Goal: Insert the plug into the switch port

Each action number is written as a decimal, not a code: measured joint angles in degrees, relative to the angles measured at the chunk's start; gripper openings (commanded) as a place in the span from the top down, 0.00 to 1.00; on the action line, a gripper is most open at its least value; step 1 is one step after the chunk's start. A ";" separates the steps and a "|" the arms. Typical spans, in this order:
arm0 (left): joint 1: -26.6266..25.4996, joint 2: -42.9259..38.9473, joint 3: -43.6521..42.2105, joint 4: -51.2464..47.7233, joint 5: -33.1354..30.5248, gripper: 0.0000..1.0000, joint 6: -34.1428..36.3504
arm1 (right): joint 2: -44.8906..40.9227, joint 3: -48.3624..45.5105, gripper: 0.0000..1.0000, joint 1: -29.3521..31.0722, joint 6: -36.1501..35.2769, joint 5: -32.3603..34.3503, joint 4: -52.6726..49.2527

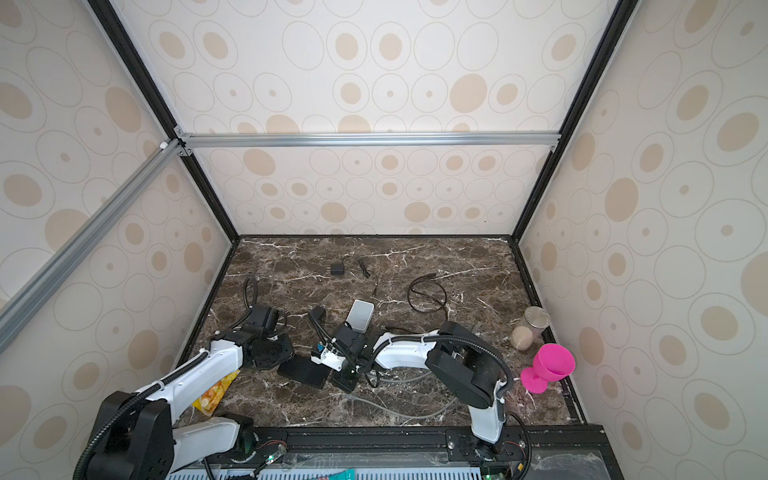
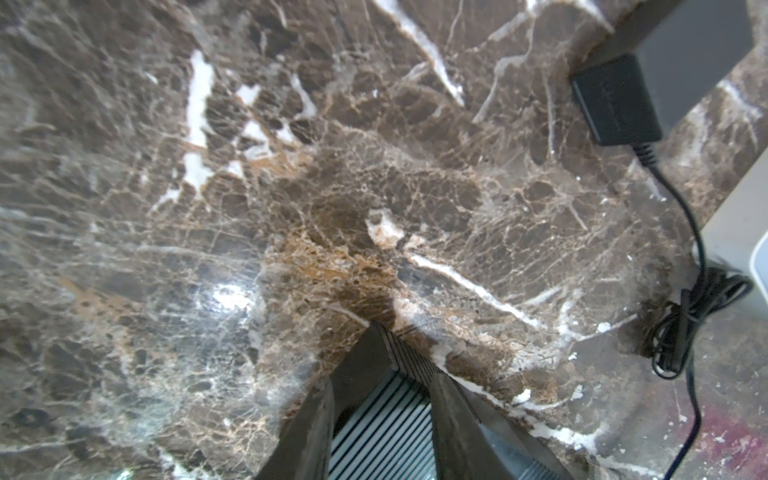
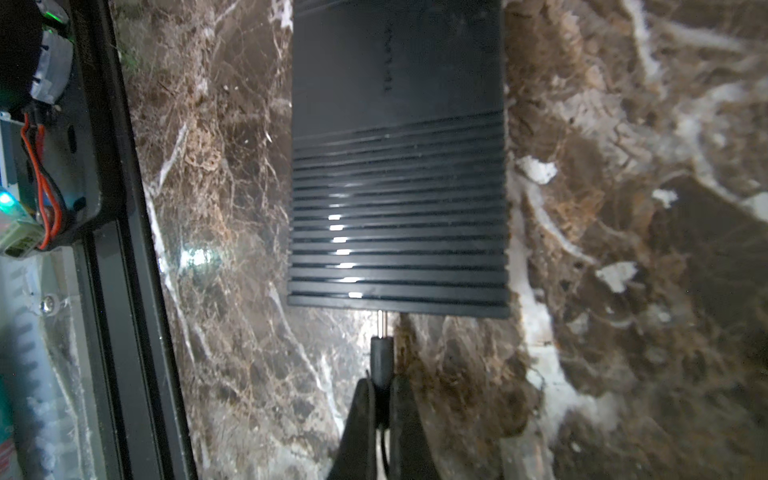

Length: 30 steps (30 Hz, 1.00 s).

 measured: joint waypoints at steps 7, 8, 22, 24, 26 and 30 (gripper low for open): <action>0.00 -0.17 -0.24 0.37 0.24 0.61 -0.33 | 0.04 0.17 1.00 0.00 0.48 -0.04 0.20; 0.00 -0.20 -0.26 0.46 0.26 0.61 -0.39 | 0.04 0.17 1.00 0.00 0.55 -0.04 0.20; 0.00 -0.22 -0.59 1.22 0.42 0.61 -0.66 | 0.07 0.17 1.00 0.00 0.83 0.02 0.35; 0.00 -0.22 -0.59 1.25 0.42 0.61 -0.66 | 0.07 0.17 1.00 0.00 0.87 0.02 0.35; 0.00 -0.22 -0.59 1.25 0.42 0.60 -0.66 | 0.07 0.17 1.00 0.00 0.98 0.02 0.37; 0.00 -0.22 -0.59 1.25 0.42 0.60 -0.68 | 0.07 0.17 1.00 0.00 1.03 0.02 0.37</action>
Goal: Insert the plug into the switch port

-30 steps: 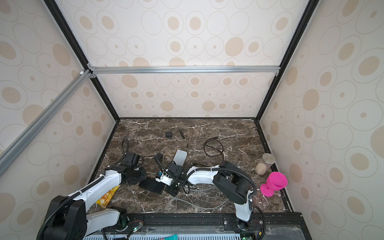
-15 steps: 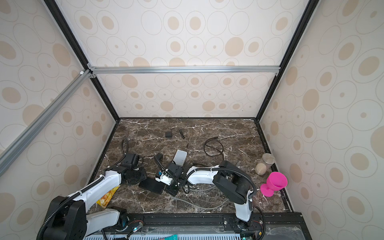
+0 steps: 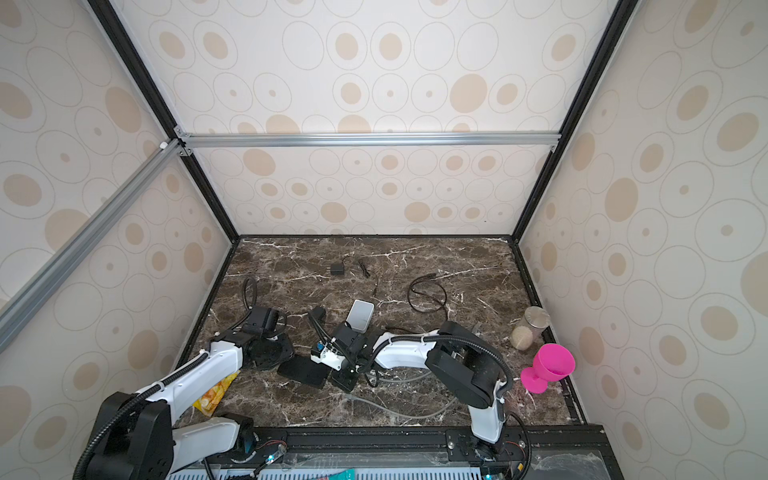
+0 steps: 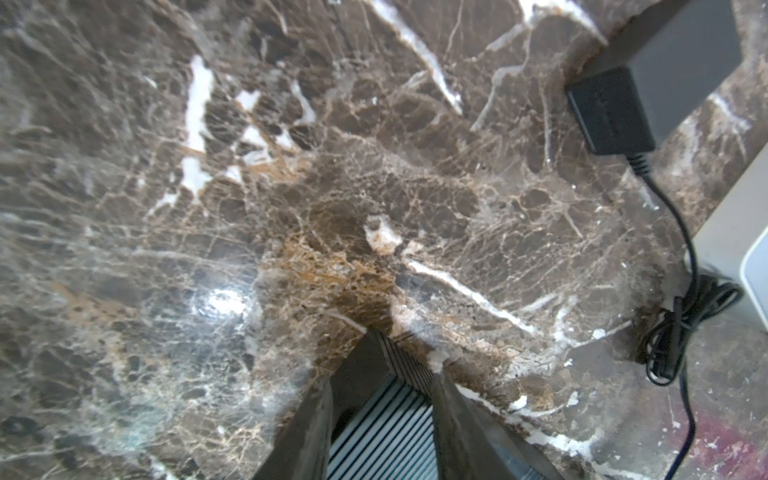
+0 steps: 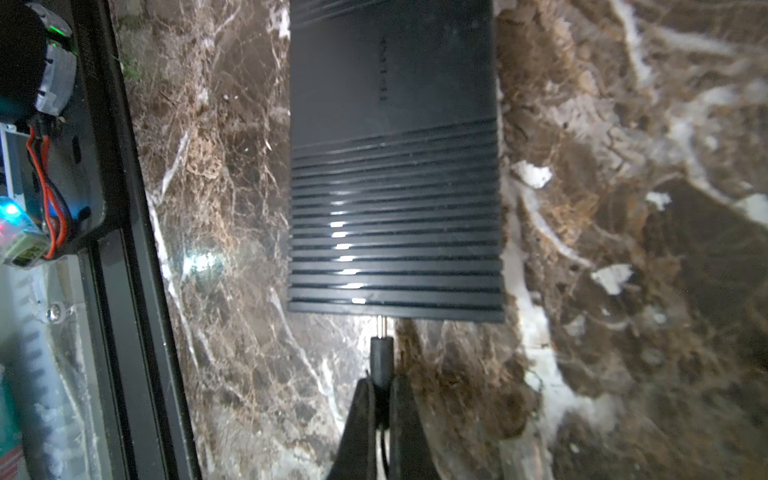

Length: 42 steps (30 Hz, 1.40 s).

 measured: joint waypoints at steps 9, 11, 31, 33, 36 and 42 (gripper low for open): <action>0.00 0.00 -0.02 0.00 -0.04 0.60 0.02 | -0.11 -0.31 1.00 0.00 0.24 0.28 0.55; 0.00 0.00 -0.04 0.02 -0.04 0.60 0.02 | -0.13 -0.33 1.00 0.00 0.26 0.35 0.61; 0.00 -0.09 -0.22 -0.07 -0.04 0.59 -0.17 | -1.31 -0.83 1.00 0.00 0.39 0.39 1.33; 0.00 -0.17 -0.33 -0.02 0.00 0.59 -0.31 | -1.29 -0.83 1.00 0.00 0.46 0.42 1.33; 0.00 -0.76 -1.14 0.72 0.33 0.59 -0.66 | -1.22 -0.83 1.00 0.00 0.48 0.42 1.31; 0.20 -2.27 -3.89 4.02 1.22 0.61 -1.81 | -0.24 -0.04 1.00 0.00 0.35 0.59 0.28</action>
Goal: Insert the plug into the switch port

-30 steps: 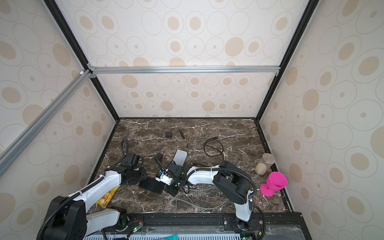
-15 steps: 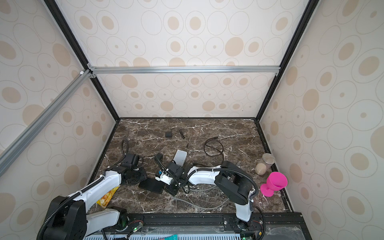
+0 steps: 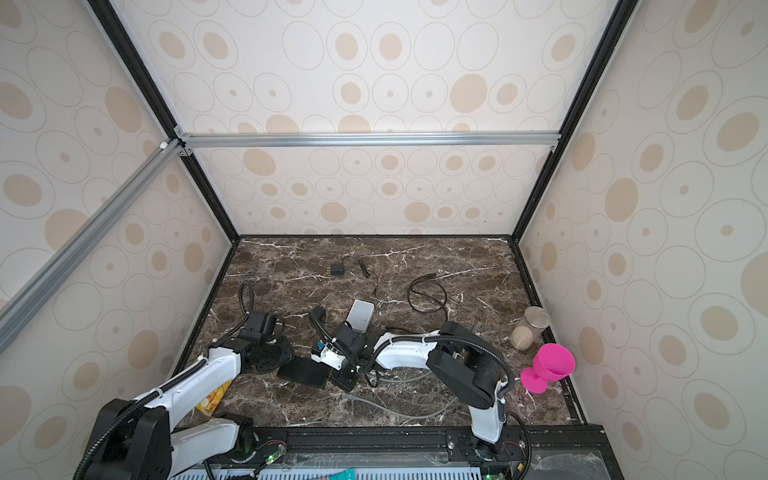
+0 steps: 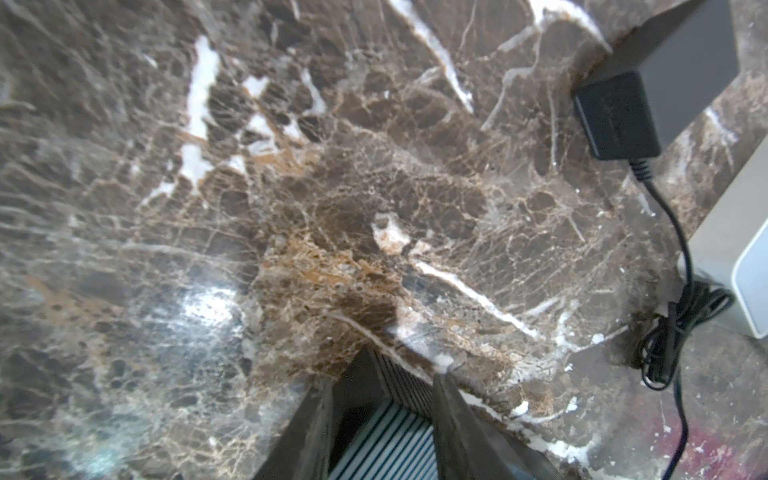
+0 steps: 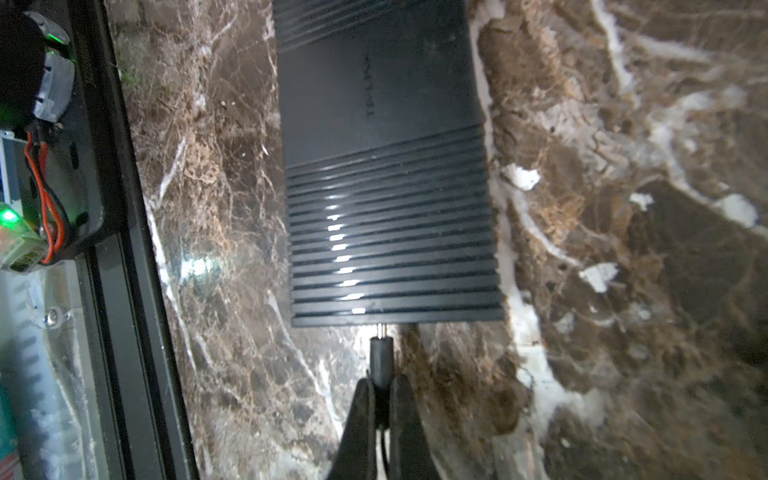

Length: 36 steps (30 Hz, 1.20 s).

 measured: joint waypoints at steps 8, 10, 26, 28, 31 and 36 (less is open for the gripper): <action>-0.46 -0.07 -0.92 1.81 -0.28 0.61 -0.11 | 0.90 2.25 1.00 0.00 -1.70 0.00 -3.06; -0.79 -0.02 -1.03 2.08 -0.63 0.61 -0.13 | 0.92 2.47 1.00 0.00 -2.14 0.04 -3.39; -3.54 -0.72 -2.05 3.52 -4.44 0.60 -3.19 | 2.34 5.11 1.00 -0.07 -2.34 -0.63 -6.82; -3.63 -0.90 -2.16 3.54 -4.52 0.60 -3.39 | 2.58 5.11 1.00 -0.09 -1.75 -0.92 -6.71; -3.69 -1.16 -2.40 3.69 -4.66 0.60 -3.67 | 2.97 5.11 1.00 -0.11 -0.92 -1.31 -6.47; -3.98 -1.49 -2.64 3.93 -5.07 0.60 -3.91 | 3.04 5.55 1.00 -0.09 -0.98 -0.79 -6.99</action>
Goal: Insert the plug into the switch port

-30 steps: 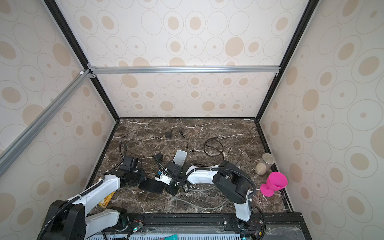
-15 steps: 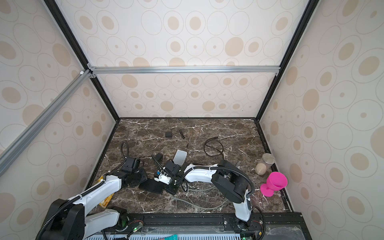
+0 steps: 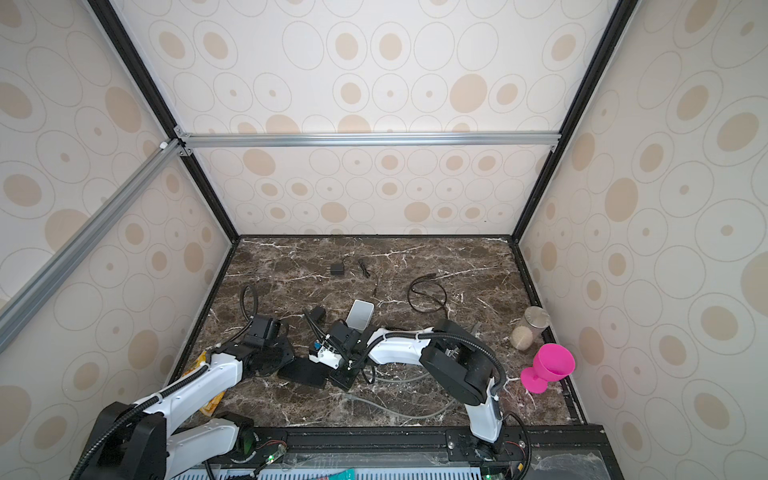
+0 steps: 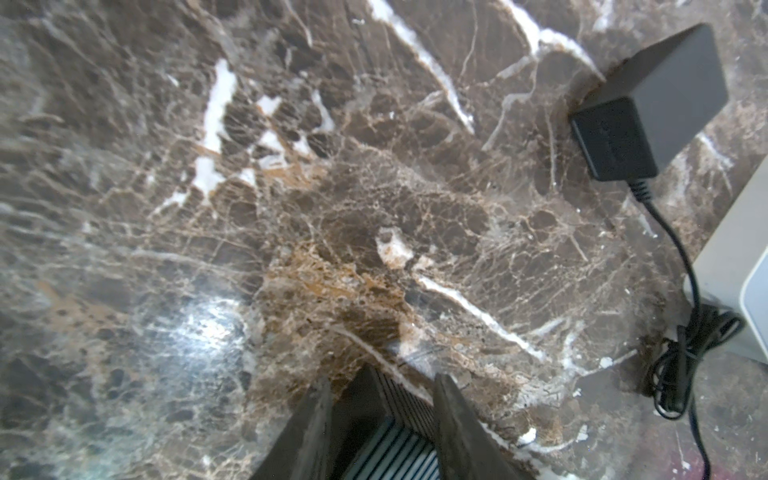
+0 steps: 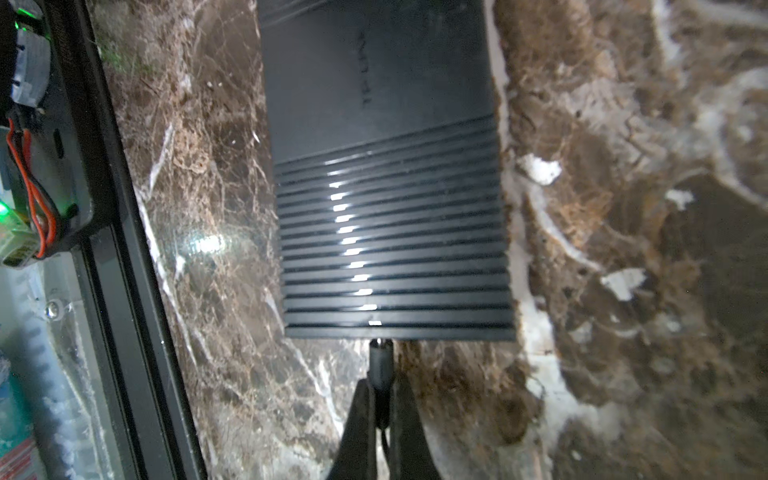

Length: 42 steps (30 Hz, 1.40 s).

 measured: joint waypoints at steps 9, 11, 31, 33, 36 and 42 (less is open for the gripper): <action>-0.52 -0.15 -0.13 0.11 -0.55 0.60 -0.24 | 1.18 3.74 1.00 0.04 -1.79 0.90 -5.03; -0.63 -0.31 -0.24 0.20 -0.72 0.60 -0.31 | 1.46 3.98 1.00 0.04 -1.79 0.83 -5.31; -1.40 -1.29 -1.03 0.74 -1.73 0.61 -0.70 | 4.02 8.57 1.00 0.02 -3.02 1.70 -9.09; -1.60 -1.51 -1.22 0.85 -2.03 0.61 -0.74 | 4.44 9.33 1.00 0.02 -2.95 1.64 -9.90; -1.84 -1.79 -1.46 1.01 -2.45 0.61 -0.92 | 5.07 10.58 1.00 0.02 -2.99 1.62 -11.26; -2.23 -1.86 -1.53 1.11 -2.93 0.60 -1.05 | 6.16 12.79 1.00 0.02 -3.56 1.70 -13.97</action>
